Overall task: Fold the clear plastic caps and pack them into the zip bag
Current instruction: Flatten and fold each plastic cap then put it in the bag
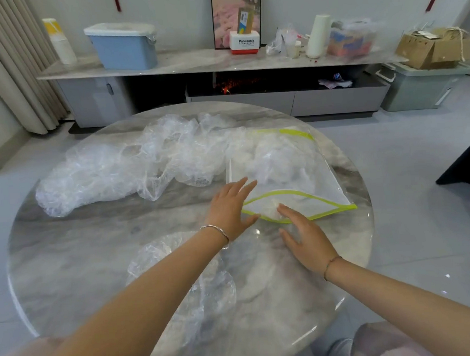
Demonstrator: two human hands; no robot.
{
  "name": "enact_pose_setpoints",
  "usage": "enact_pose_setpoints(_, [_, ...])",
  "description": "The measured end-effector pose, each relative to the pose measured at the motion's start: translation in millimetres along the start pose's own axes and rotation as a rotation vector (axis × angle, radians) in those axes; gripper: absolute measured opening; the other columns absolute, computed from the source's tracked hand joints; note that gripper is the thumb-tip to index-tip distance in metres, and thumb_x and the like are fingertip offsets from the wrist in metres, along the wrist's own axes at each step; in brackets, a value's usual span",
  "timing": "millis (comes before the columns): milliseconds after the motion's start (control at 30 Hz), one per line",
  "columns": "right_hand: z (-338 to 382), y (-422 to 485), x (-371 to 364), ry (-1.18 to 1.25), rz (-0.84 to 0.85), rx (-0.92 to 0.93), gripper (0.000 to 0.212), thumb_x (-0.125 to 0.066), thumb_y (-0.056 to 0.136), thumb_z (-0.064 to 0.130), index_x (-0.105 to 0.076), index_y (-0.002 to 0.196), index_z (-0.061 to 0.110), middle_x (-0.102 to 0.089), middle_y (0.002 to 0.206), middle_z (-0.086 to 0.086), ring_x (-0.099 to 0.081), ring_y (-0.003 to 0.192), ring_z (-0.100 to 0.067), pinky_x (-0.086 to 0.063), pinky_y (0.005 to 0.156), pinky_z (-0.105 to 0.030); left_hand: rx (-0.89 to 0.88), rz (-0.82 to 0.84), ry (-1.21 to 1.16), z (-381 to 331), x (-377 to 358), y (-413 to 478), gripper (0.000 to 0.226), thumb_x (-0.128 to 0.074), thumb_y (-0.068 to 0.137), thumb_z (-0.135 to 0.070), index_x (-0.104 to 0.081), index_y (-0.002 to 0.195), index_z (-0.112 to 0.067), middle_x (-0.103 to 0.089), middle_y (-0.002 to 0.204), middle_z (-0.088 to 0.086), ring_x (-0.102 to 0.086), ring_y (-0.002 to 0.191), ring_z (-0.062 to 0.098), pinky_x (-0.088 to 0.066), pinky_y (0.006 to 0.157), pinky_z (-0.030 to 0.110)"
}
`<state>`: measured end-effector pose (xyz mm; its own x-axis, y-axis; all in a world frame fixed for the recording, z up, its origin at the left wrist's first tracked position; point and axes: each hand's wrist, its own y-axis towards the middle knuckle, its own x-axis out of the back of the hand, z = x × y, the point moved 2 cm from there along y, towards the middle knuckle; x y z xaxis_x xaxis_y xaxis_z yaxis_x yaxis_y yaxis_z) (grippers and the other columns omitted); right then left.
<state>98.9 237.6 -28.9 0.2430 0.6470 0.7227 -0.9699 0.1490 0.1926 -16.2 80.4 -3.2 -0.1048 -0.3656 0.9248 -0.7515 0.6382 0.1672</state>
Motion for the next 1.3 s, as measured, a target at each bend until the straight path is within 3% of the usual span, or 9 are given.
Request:
enact_pose_setpoints(133, [-9,13,-6,-0.147,0.147,-0.023,0.050,-0.044,0.099,0.031,-0.033,0.145,0.015,-0.030,0.152,0.004,-0.027,0.140,-0.010,-0.017,0.109,-0.014,0.003,0.007,0.097,2,-9,28,0.046,-0.035,0.101,-0.034,-0.027,0.146,-0.031,-0.026,0.154,-0.007,-0.022,0.140,0.022,-0.021,0.111,0.032])
enact_pose_setpoints(300, [-5,36,-13,-0.545,0.295,0.007,0.078,0.008,0.079,0.062,-0.015,0.149,0.035,-0.011,0.158,0.006,0.009,0.146,-0.023,0.010,0.116,-0.035,-0.006,-0.113,-0.382,-1,10,49,0.038,-0.034,0.102,-0.021,-0.045,0.139,-0.017,-0.047,0.141,0.008,-0.040,0.132,0.024,-0.026,0.105,0.022])
enact_pose_setpoints(433, [-8,71,-22,-0.627,0.362,-0.150,0.051,-0.010,0.100,0.050,-0.010,0.149,0.037,0.001,0.159,0.006,0.019,0.143,-0.025,0.017,0.114,-0.043,-0.003,-0.144,-0.513,-11,28,54,0.037,-0.032,0.103,-0.021,-0.049,0.135,-0.016,-0.055,0.134,0.005,-0.049,0.124,0.024,-0.036,0.099,0.024])
enact_pose_setpoints(733, [-15,107,-18,-0.546,0.348,-0.309,0.054,-0.012,0.099,0.052,-0.006,0.150,0.036,0.008,0.159,0.006,0.015,0.144,-0.026,0.013,0.114,-0.042,-0.006,-0.095,-0.434,-5,22,63,0.040,-0.028,0.103,-0.028,-0.049,0.136,-0.019,-0.059,0.129,0.007,-0.053,0.119,0.026,-0.040,0.097,0.032])
enact_pose_setpoints(867, [-1,78,-7,-0.528,0.325,-0.181,0.051,-0.017,0.101,0.046,-0.011,0.150,0.032,0.001,0.159,0.004,0.009,0.146,-0.023,0.008,0.116,-0.039,0.035,0.016,-0.397,2,12,55,0.044,-0.039,0.100,-0.032,-0.039,0.142,-0.020,-0.045,0.143,0.004,-0.041,0.132,0.020,-0.029,0.107,0.025])
enact_pose_setpoints(967, [16,43,-8,-0.498,0.434,-0.073,0.051,-0.024,0.102,0.040,-0.014,0.151,0.025,-0.003,0.159,0.001,0.002,0.146,-0.021,0.002,0.115,-0.035,0.026,0.160,-0.106,13,17,32,0.060,-0.043,0.097,-0.040,-0.020,0.149,-0.021,-0.030,0.152,0.003,-0.027,0.139,0.023,-0.022,0.113,0.039])
enact_pose_setpoints(1067, [34,13,-17,-0.417,0.535,0.064,0.053,-0.032,0.102,0.037,-0.016,0.150,0.022,-0.007,0.159,-0.001,-0.006,0.146,-0.016,-0.003,0.115,-0.027,0.089,0.293,0.123,33,28,-7,0.066,-0.042,0.096,-0.044,-0.012,0.150,-0.022,-0.021,0.155,0.001,-0.017,0.142,0.021,-0.017,0.114,0.039])
enact_pose_setpoints(1167, [54,-4,-27,-0.319,0.582,0.185,0.060,-0.038,0.099,0.040,-0.011,0.150,0.026,-0.002,0.159,0.004,-0.003,0.146,-0.011,0.004,0.112,-0.019,0.096,0.439,0.252,46,39,-59,0.068,-0.045,0.093,-0.050,-0.019,0.147,-0.020,-0.021,0.153,0.000,-0.018,0.140,0.020,-0.018,0.113,0.034])
enact_pose_setpoints(1300, [71,-18,-44,-0.312,0.696,0.440,0.071,-0.051,0.091,0.050,-0.014,0.149,0.032,0.001,0.157,0.012,0.005,0.143,-0.005,0.010,0.113,-0.023,0.132,0.493,0.264,49,56,-118,0.060,-0.046,0.087,-0.061,-0.038,0.131,-0.022,-0.037,0.133,-0.003,-0.038,0.120,0.017,-0.034,0.099,0.029])
